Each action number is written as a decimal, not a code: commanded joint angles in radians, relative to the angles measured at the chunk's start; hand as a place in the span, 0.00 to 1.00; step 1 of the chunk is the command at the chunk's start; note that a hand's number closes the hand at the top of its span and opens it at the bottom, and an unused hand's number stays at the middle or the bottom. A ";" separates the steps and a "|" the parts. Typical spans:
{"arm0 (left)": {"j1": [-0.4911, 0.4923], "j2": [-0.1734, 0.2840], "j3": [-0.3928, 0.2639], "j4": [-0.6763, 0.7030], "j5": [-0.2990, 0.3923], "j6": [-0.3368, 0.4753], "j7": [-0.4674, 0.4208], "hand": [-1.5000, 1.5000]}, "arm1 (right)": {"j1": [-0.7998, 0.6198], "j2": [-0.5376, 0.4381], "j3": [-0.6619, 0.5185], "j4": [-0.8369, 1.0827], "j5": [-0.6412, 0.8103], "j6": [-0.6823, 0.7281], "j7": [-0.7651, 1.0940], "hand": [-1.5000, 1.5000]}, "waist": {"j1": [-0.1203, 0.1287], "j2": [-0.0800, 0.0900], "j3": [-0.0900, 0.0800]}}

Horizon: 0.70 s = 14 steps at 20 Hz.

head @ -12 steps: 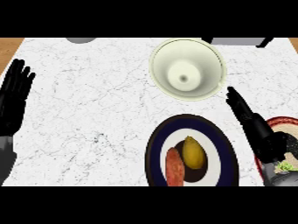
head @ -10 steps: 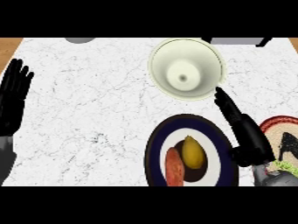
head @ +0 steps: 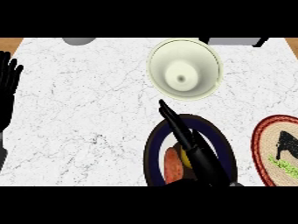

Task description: Pick the lemon from the plate and place it in the bowl

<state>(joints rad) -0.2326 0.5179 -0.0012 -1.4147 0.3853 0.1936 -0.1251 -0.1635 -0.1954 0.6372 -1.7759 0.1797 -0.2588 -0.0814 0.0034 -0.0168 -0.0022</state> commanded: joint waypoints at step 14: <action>0.012 -0.034 0.000 -0.011 -0.049 0.026 0.007 0.50 | 0.159 -0.311 0.103 -0.618 0.578 0.258 0.593 0.00 | -0.037 0.009 -0.002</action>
<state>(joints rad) -0.2219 0.5044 0.0184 -1.4307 0.3640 0.2006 -0.1079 -0.0101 -0.4022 0.7900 -2.2338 0.7366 -0.1630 0.3446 -0.0255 -0.0092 -0.0034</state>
